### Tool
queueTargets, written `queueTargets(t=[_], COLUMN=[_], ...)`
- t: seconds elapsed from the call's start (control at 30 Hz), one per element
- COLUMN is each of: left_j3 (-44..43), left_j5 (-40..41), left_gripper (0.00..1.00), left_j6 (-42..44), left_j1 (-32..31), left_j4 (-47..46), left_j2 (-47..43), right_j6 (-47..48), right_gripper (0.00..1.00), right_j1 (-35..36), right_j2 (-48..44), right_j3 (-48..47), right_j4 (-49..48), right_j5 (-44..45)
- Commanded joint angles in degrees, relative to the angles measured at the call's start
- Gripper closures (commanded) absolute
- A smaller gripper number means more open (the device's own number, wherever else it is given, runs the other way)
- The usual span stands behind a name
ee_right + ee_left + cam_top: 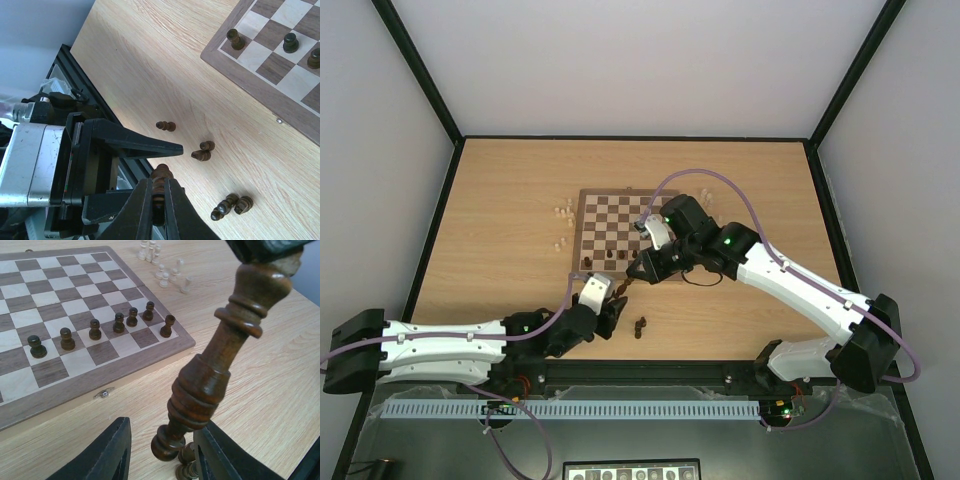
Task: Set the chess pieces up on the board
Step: Pick up the chess piece at the center of the board.
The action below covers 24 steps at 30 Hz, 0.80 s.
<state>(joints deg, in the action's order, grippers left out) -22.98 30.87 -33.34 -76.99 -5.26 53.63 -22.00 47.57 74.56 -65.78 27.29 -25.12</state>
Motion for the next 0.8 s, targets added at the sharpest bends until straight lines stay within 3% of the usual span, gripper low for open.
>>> queueTargets(t=[0.0,0.23,0.5,0.63,0.77], left_j3=[-0.92,-1.31,-1.10,-1.65,-4.50], left_j5=[2.45,3.00,2.32,1.96,2.25], left_gripper=[0.66,0.69,0.89,0.90,0.89], left_j6=[0.99,1.60,2.14,1.20,-3.08], left_j1=[-0.51,-0.47,-0.53,-0.45,-0.46], left_j4=[-1.24,-1.63,-2.72,-1.24,6.64], left_j2=[0.33,0.88,0.80,0.68,0.52], right_j6=[0.86,1.12,1.17,0.85,0.73], right_gripper=[0.94,0.93,0.93,0.94,0.94], right_j1=[-0.37,-0.33,-0.34,-0.37,-0.47], right_j2=[-0.47,-0.44,0.40,0.76,1.67], right_j3=[-0.33,0.12,1.35,1.29,-0.81], right_j4=[1.27,1.32,0.22,0.18,2.06], right_j5=[-2.10,-2.89,-3.64,-0.80,5.37])
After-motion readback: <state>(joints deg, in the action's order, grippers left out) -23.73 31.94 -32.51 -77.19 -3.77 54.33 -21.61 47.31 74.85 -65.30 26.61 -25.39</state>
